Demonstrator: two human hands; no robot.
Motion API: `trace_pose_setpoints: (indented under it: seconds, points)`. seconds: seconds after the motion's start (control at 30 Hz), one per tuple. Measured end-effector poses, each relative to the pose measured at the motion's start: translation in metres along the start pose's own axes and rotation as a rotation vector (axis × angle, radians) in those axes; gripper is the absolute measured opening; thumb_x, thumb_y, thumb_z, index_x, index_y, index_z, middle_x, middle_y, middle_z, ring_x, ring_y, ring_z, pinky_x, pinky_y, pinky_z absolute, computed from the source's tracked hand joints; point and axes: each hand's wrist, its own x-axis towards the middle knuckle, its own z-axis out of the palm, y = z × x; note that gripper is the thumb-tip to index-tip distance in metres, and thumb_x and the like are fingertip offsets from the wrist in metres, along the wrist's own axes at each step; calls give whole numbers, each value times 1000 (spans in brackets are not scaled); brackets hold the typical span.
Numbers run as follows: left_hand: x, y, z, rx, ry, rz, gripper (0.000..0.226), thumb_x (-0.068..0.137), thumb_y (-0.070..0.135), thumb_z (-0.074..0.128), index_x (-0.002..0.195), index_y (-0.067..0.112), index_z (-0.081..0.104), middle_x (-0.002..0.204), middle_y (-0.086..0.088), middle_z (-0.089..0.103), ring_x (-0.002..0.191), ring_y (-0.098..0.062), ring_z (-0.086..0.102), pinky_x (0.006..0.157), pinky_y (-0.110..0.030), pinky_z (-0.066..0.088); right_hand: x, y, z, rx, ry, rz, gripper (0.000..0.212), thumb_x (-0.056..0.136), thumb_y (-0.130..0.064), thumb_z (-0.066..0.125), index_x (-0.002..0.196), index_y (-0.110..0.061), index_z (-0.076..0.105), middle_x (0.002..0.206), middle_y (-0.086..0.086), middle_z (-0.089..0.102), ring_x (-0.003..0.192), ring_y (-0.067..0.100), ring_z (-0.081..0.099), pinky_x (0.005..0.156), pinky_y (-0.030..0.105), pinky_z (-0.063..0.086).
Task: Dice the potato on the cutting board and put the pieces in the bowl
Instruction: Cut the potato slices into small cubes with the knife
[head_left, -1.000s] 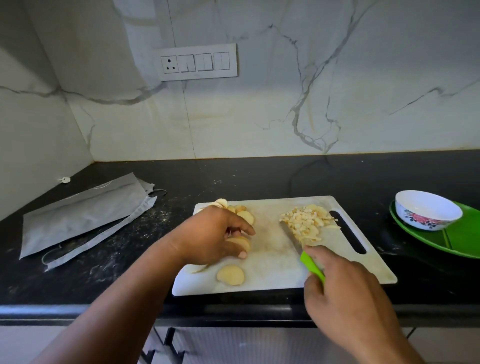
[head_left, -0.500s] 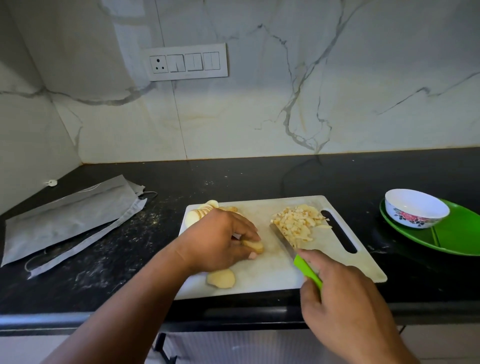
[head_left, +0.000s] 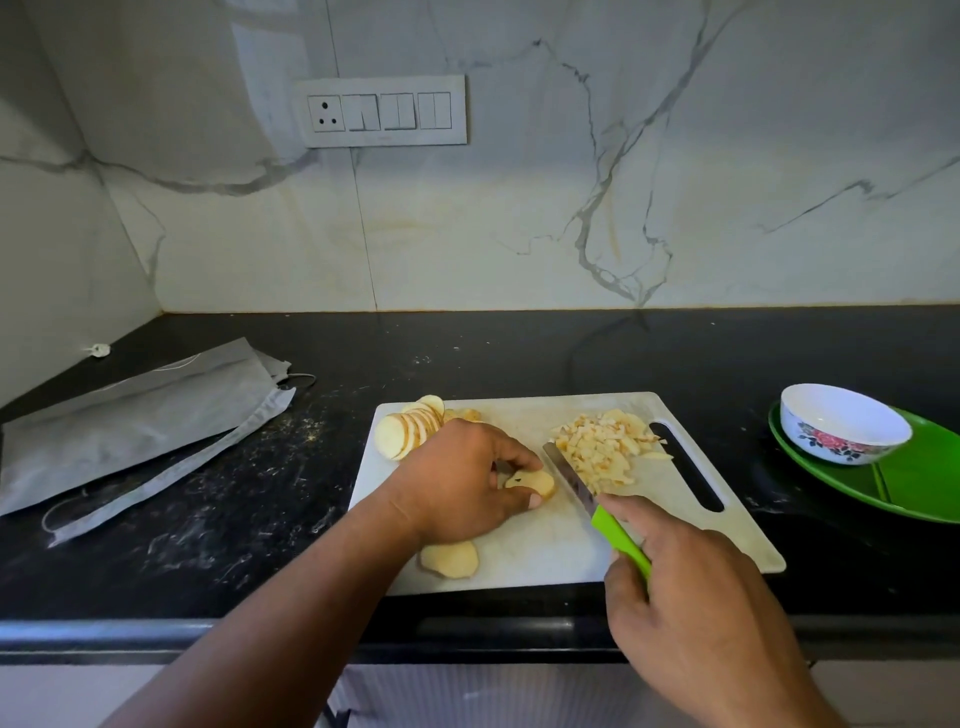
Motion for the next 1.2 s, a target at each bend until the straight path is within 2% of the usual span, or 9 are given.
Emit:
trace_pose_setpoints:
  seconds: [0.17, 0.33, 0.53, 0.63, 0.83, 0.93, 1.03, 1.1, 1.2]
  points:
    - [0, 1, 5, -15, 59, 54, 36, 91, 37, 76, 126, 38, 73, 108, 21, 72, 82, 16, 56, 67, -4, 38, 2, -2, 9, 17, -41, 9, 49, 91, -37, 51, 138, -47, 39, 89, -20, 62, 78, 5, 60, 68, 15, 49]
    - [4, -2, 2, -182, 41, -34, 40, 85, 27, 85, 120, 41, 75, 91, 20, 69, 76, 11, 59, 69, -8, 45, 3, 0, 14, 14, -37, 20, 49, 91, -38, 52, 138, -48, 39, 84, -19, 62, 77, 7, 60, 66, 17, 48]
    - [15, -4, -2, -104, -73, -144, 33, 85, 38, 84, 117, 34, 76, 110, 20, 64, 94, 6, 60, 84, -13, 46, 4, 2, 16, 27, -43, 15, 48, 91, -39, 52, 136, -48, 40, 82, -20, 61, 73, 5, 61, 62, 18, 49]
    - [20, -4, -3, -128, -94, -188, 26, 82, 35, 87, 104, 33, 74, 103, 18, 70, 98, -1, 64, 89, -24, 55, 4, 2, 16, 43, -38, 15, 48, 91, -40, 51, 137, -49, 39, 82, -21, 61, 72, 4, 60, 60, 16, 47]
    - [18, 0, -2, -198, 66, -277, 12, 85, 30, 85, 87, 25, 74, 83, 6, 75, 83, -16, 71, 77, -33, 62, 3, 3, 15, 55, -37, 31, 48, 92, -41, 51, 138, -47, 39, 84, -20, 62, 72, 2, 61, 59, 15, 47]
    - [13, 6, -9, -325, 211, -318, 8, 90, 30, 80, 86, 25, 76, 78, 6, 77, 76, -11, 74, 73, -32, 64, 3, 3, 14, 52, -31, 21, 46, 92, -40, 51, 136, -47, 39, 84, -19, 63, 72, 2, 61, 59, 15, 48]
    - [4, 6, -31, -354, 328, -365, 8, 94, 27, 76, 86, 26, 76, 75, 9, 76, 67, -4, 73, 64, -22, 60, 2, 4, 13, 49, -26, 16, 45, 92, -40, 51, 136, -46, 40, 86, -18, 63, 73, 3, 60, 61, 14, 46]
    - [-2, -1, -45, -324, 292, -402, 7, 93, 24, 77, 86, 26, 78, 77, 8, 77, 66, -3, 73, 65, -20, 59, 2, 4, 13, 48, -27, 18, 45, 93, -41, 51, 137, -45, 40, 88, -17, 63, 75, 4, 60, 61, 14, 44]
    - [-11, -13, -52, -167, 180, -479, 5, 86, 32, 84, 87, 30, 80, 85, 10, 77, 73, -7, 73, 76, -29, 63, 3, 3, 14, 33, -19, 20, 46, 93, -41, 50, 138, -45, 40, 91, -17, 64, 76, 5, 59, 62, 14, 43]
